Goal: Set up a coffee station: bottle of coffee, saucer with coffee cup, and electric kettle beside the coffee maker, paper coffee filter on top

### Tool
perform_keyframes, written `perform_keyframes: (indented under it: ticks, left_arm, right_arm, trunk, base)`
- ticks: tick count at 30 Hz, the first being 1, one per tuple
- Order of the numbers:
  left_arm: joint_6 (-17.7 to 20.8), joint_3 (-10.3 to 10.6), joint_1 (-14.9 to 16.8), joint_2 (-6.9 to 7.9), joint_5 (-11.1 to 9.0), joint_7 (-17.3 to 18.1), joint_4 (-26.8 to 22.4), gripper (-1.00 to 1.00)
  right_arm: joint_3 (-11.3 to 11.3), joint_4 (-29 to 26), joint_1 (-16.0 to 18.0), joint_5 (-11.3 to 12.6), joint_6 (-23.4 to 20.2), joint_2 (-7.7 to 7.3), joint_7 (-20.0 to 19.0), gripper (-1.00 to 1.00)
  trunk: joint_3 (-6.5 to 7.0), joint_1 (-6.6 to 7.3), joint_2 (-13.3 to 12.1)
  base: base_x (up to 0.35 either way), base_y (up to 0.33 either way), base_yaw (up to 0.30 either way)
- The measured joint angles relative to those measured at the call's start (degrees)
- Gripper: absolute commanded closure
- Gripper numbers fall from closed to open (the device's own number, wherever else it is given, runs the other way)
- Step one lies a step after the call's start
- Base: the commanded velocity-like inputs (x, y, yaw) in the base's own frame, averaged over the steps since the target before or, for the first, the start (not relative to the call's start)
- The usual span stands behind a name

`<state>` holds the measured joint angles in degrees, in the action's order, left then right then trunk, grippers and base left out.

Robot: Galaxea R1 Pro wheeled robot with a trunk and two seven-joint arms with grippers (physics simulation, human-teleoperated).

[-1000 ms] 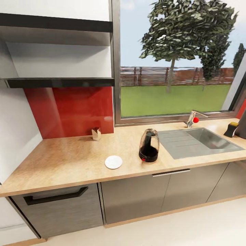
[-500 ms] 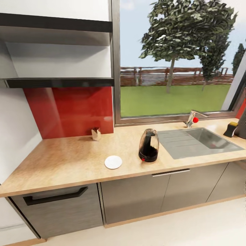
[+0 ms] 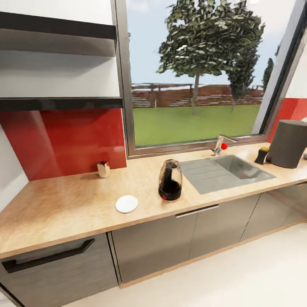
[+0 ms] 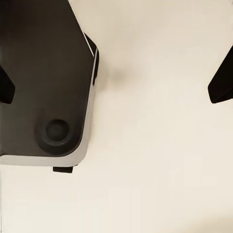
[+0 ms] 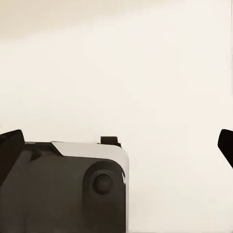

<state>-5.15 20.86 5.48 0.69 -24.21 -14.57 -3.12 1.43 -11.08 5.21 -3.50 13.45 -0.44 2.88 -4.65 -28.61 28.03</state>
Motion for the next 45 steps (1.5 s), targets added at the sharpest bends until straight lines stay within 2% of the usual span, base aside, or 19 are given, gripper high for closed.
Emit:
perform_keyframes:
  ticks: [5, 14, 15, 16, 17, 18, 24, 26, 29, 35, 41, 45]
  left_arm:
    - [-0.01, 0.00, 0.01, -0.01, -0.19, -0.02, -0.01, -1.00]
    - [-0.77, -0.17, 0.21, 0.13, -0.66, 0.01, -1.12, -1.00]
    - [-3.80, -0.15, 0.38, 0.31, -0.69, 0.04, -2.01, -1.00]
    - [-20.96, 0.28, 0.74, 1.55, 0.43, 0.16, -6.18, -1.00]
    - [-29.45, 0.30, 1.10, 2.04, 0.43, 0.14, -6.96, -1.00]
    - [-34.25, 0.18, 1.37, 2.56, 0.40, 0.07, -8.34, -1.00]
    - [-50.34, -0.02, 1.84, 2.87, 0.41, 0.14, -13.22, -1.00]
    - [-52.99, 0.05, 1.94, 2.90, 0.37, 0.34, -14.74, -1.00]
    - [-54.64, 0.14, 2.60, 2.99, 0.37, 0.44, -16.69, -1.00]
    - [-54.68, 0.12, 6.05, 3.00, 0.48, 0.48, -21.00, -1.00]
    - [-54.68, 0.05, 10.76, 2.32, 0.34, 0.49, -23.65, -1.00]
    - [-54.67, 0.19, 13.67, 1.35, 0.28, 0.46, -24.73, -1.00]
  right_arm:
    - [0.00, 0.03, 0.01, -0.01, 0.00, 0.44, 0.06, -1.00]
    - [0.00, -0.17, 0.02, -0.07, 0.28, 1.52, 0.14, -1.00]
    - [0.01, -0.15, 0.02, -0.08, 0.60, 1.53, 0.13, -1.00]
    - [0.01, -0.13, 0.01, -0.14, 1.74, 1.55, 0.13, -1.00]
    - [0.01, -0.13, 0.02, -0.15, 1.81, 1.55, 0.13, -1.00]
    - [0.01, -0.13, 0.01, -0.15, 1.82, 1.55, 0.13, -1.00]
    - [0.01, -0.13, 0.01, -0.16, 1.86, 1.54, 0.13, -1.00]
    - [0.01, -0.09, 0.01, -0.16, 1.86, 1.51, 0.13, -1.00]
    - [0.01, -0.06, 0.01, -0.16, 1.86, 1.53, 0.12, -1.00]
    - [0.01, -0.05, 0.01, -0.16, 1.86, 1.55, 0.12, -1.00]
    - [-0.05, -0.06, 0.01, -0.16, 1.87, 1.55, 0.12, -1.00]
    - [-0.06, -0.05, 0.01, -0.18, 1.87, 1.55, 0.12, -1.00]
  trunk:
    - [0.00, 0.00, 0.00]
    - [0.00, 0.00, 0.00]
    - [0.00, 0.00, 0.00]
    - [0.01, 0.00, 0.00]
    - [0.01, 0.00, 0.00]
    - [0.01, 0.00, 0.00]
    - [0.00, 0.00, 0.00]
    - [0.00, 0.00, 0.00]
    - [0.00, 0.00, 0.00]
    - [0.01, 0.00, -0.01]
    - [0.01, 0.00, -0.01]
    - [0.00, 0.00, 0.00]
  base:
    - [0.000, 0.000, -0.211]
    - [0.000, 0.000, -0.019]
    - [0.000, 0.000, 0.000]
    - [0.000, 0.000, 0.000]
    - [0.000, 0.000, 0.000]
    - [0.000, 0.000, 0.000]
    - [0.000, 0.000, 0.000]
    - [0.000, 0.000, 0.000]
    - [0.000, 0.000, 0.000]
    - [0.000, 0.000, 0.000]
    - [0.000, 0.000, 0.000]
    - [0.000, 0.000, 0.000]
